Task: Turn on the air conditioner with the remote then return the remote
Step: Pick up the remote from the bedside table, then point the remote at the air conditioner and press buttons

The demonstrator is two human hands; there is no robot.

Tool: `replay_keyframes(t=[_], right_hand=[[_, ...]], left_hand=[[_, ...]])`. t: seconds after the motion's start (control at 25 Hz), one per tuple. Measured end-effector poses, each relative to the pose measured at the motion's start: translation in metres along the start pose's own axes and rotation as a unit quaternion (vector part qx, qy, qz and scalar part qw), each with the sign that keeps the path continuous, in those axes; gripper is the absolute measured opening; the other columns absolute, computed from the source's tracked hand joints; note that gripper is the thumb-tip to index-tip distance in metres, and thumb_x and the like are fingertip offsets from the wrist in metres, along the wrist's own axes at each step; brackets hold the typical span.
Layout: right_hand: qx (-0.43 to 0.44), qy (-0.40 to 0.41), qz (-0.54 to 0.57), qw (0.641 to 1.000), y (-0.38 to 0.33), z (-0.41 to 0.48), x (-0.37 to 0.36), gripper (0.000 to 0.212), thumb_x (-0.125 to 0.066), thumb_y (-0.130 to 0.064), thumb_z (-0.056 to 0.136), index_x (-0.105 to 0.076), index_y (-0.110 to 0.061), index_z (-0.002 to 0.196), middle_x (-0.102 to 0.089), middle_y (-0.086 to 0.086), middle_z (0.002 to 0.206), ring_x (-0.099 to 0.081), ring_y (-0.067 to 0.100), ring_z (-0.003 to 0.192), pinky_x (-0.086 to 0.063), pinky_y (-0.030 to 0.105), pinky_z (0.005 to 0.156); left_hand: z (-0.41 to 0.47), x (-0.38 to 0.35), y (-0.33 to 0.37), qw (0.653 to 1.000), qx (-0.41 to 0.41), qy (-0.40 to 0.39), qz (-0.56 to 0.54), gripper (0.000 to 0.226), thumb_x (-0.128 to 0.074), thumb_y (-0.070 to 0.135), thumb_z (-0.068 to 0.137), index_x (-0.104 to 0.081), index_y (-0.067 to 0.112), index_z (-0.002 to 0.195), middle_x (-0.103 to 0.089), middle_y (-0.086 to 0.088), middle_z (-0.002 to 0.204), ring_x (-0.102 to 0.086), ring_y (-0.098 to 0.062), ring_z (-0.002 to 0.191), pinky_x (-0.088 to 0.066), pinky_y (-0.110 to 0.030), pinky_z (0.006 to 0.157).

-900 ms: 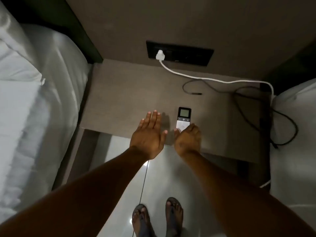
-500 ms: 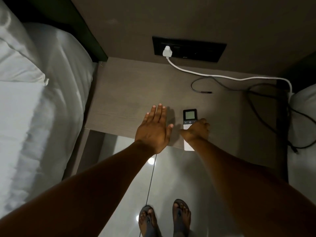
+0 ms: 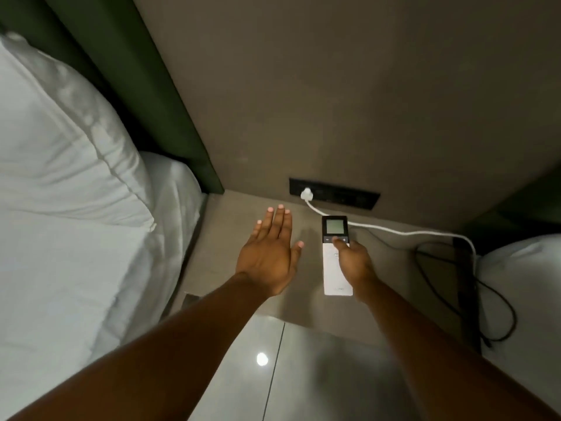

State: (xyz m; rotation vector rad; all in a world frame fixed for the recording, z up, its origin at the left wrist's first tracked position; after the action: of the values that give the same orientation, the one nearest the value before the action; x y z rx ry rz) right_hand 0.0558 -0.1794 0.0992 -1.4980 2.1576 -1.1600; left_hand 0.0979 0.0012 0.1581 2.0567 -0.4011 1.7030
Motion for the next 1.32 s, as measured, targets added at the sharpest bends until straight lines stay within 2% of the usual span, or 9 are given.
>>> replay_keyframes(t=[0.08,0.16,0.36,0.6,0.8,0.92,1.04,1.16,1.32], right_hand=[[0.032,-0.037,-0.001,0.999,-0.065,-0.032,-0.006,0.025,-0.060,-0.036,0.100,-0.066,-0.011,0.104,-0.075,0.024,0.096,-0.074,0.042,0.077,-0.063,0.042,0.065],[0.077,-0.074,0.005,0.994,-0.136,-0.071,-0.022,0.025,-0.061,-0.033,0.099,-0.067,-0.009,0.105,-0.076,0.027,0.092,-0.074,0.041,0.065,-0.059,0.035,0.051],[0.209,-0.169,-0.030,0.963,-0.300,-0.197,-0.099,0.027,-0.060,-0.033,0.099,-0.064,-0.007,0.103,-0.077,0.026,0.083,-0.074,0.039,0.056,-0.059,0.036,0.052],[0.316,-0.322,-0.037,0.892,-0.433,-0.405,-0.212,0.025,-0.058,-0.032,0.099,-0.062,-0.008,0.102,-0.075,0.027,0.095,-0.075,0.034,0.055,-0.057,0.031,0.043],[0.362,-0.438,-0.076,0.820,-0.459,-0.585,-0.271,0.026,-0.056,-0.030,0.097,-0.062,-0.007,0.105,-0.077,0.022,0.086,-0.075,0.031,0.053,-0.059,0.032,0.045],[0.365,-0.512,-0.090,0.772,-0.451,-0.682,-0.287,0.024,-0.055,-0.026,0.095,-0.064,-0.005,0.101,-0.077,0.017,0.068,-0.075,0.034,0.054,-0.062,0.036,0.050],[0.381,-0.574,-0.115,0.716,-0.430,-0.773,-0.293,0.018,-0.052,-0.021,0.092,-0.063,-0.008,0.098,-0.077,0.014,0.065,-0.076,0.033,0.053,-0.057,0.032,0.041],[0.391,-0.634,-0.128,0.655,-0.399,-0.861,-0.292,0.024,-0.050,-0.019,0.086,-0.064,-0.005,0.100,-0.077,0.021,0.086,-0.078,0.039,0.068,-0.063,0.040,0.059],[0.382,-0.706,-0.121,0.584,-0.357,-0.969,-0.281,0.023,-0.047,-0.016,0.085,-0.061,-0.005,0.100,-0.073,0.020,0.072,-0.075,0.039,0.058,-0.061,0.046,0.066]], left_hand=[[-0.002,0.061,-0.011,0.999,0.001,0.051,-0.008,0.071,-0.004,0.055,0.096,0.009,0.013,0.152,0.010,-0.005,0.162,0.015,-0.020,0.146,0.002,-0.037,0.118],[-0.009,0.133,-0.035,0.994,0.015,0.110,-0.002,0.069,-0.006,0.053,0.098,0.006,0.012,0.152,0.007,-0.005,0.162,0.014,-0.019,0.146,0.002,-0.036,0.118],[-0.054,0.316,-0.113,0.967,0.093,0.237,0.026,0.070,-0.006,0.056,0.097,0.006,0.016,0.153,0.009,-0.001,0.162,0.018,-0.014,0.144,0.003,-0.034,0.118],[-0.199,0.502,-0.204,0.906,0.214,0.347,0.114,0.069,-0.008,0.054,0.098,0.006,0.014,0.152,0.010,-0.003,0.161,0.017,-0.015,0.145,0.006,-0.032,0.117],[-0.370,0.582,-0.230,0.835,0.344,0.391,0.179,0.070,-0.013,0.052,0.099,0.001,0.010,0.153,0.005,-0.007,0.162,0.011,-0.016,0.147,0.005,-0.032,0.117],[-0.475,0.607,-0.220,0.788,0.416,0.402,0.211,0.070,-0.014,0.051,0.098,0.001,0.010,0.153,0.003,-0.008,0.162,0.008,-0.017,0.147,0.005,-0.032,0.117],[-0.578,0.634,-0.200,0.740,0.483,0.400,0.241,0.069,-0.013,0.051,0.098,0.002,0.010,0.153,0.003,-0.008,0.162,0.007,-0.018,0.147,0.002,-0.033,0.117],[-0.672,0.661,-0.171,0.684,0.539,0.409,0.272,0.070,-0.014,0.052,0.098,-0.003,0.010,0.153,-0.003,-0.009,0.163,-0.001,-0.020,0.148,-0.005,-0.036,0.118],[-0.774,0.676,-0.130,0.632,0.595,0.390,0.306,0.071,-0.014,0.053,0.098,-0.006,0.009,0.153,-0.008,-0.010,0.162,-0.007,-0.022,0.148,-0.011,-0.038,0.118]])
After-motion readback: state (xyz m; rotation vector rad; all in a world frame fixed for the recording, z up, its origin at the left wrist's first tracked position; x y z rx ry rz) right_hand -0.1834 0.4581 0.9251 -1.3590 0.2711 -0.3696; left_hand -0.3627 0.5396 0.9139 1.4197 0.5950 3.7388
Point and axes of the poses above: each hand's wrist, its own z-axis towards the middle knuckle, its own x-axis out of the back of the hand, y = z × x, the point moved 1 cm from there along z, towards the middle knuckle
